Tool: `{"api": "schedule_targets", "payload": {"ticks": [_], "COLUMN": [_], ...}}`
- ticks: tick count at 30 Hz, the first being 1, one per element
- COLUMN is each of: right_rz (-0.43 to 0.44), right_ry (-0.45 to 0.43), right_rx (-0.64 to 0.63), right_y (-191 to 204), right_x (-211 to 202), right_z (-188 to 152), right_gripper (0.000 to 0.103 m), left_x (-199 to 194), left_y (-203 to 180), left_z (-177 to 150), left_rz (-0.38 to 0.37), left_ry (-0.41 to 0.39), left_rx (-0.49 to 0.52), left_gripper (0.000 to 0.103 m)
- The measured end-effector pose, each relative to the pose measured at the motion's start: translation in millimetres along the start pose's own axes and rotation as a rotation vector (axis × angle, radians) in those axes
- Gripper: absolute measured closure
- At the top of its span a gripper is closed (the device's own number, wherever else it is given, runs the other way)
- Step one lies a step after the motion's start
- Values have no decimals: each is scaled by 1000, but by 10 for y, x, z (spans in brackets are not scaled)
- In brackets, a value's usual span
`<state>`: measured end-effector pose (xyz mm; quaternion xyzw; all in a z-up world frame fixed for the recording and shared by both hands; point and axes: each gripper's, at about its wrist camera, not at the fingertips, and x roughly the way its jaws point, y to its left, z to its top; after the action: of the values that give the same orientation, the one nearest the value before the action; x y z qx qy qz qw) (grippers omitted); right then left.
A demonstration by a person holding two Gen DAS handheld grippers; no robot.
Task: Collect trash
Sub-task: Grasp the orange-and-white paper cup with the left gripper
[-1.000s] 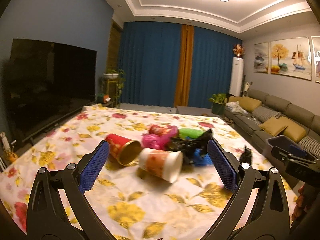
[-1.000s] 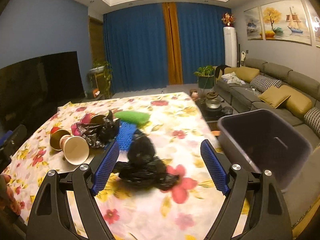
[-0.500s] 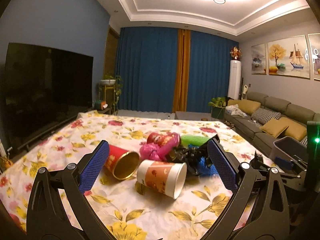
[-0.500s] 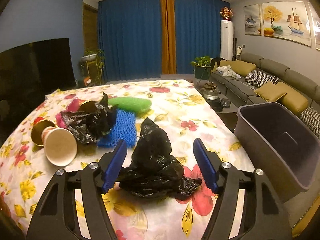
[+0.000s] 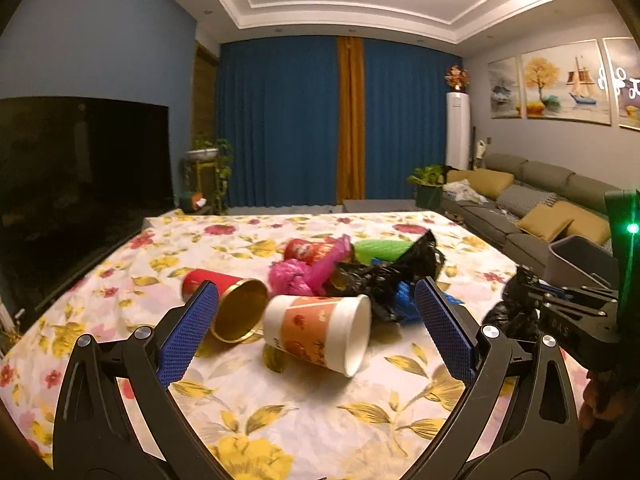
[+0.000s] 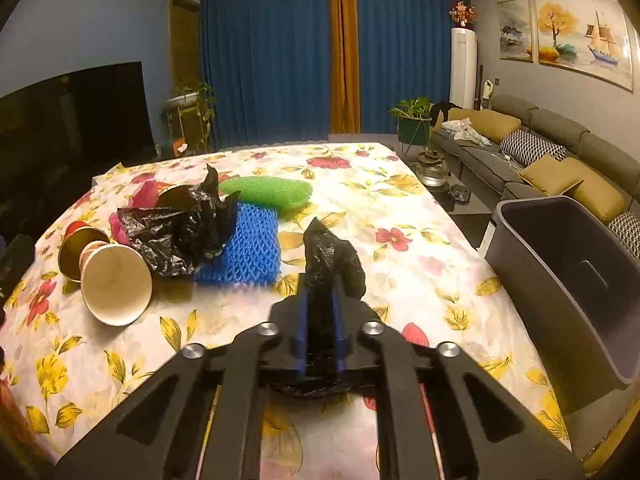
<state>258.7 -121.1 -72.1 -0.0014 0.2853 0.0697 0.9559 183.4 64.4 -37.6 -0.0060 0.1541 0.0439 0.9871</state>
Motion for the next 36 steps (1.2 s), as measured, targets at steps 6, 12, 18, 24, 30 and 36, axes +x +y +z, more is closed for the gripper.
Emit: {"api": "schedule_targets", "payload": {"ticks": [6,12,18,24,30,36], "right_rz": [6,20,30,39,45,52], "right_ry": [-54,-93,-122,-130,-139,-151], "right_rx": [20,17,-3,-6,-2,4], "right_y": [-42,-1,48,53,26,6], "right_x": [-135,-220,-294,-319,-351,-377], "right_z": [-14,-2,-6,-13,-32,-33], "right_gripper": [96,96,96,96,96,96], "left_x": [180,464,609,607,493,263], "left_y": [-20,-51,-8,59,104,156], "left_z": [-35,-64,-115,-132,-134,-94], "left_rz": [-28,-42,-43,-43,-56,-95], "left_ry": [80,216,293,298,265,186], "left_rx": [-10,-5,-29,-63,-87,-130], "left_gripper": [16,38,70,98,102,102]}}
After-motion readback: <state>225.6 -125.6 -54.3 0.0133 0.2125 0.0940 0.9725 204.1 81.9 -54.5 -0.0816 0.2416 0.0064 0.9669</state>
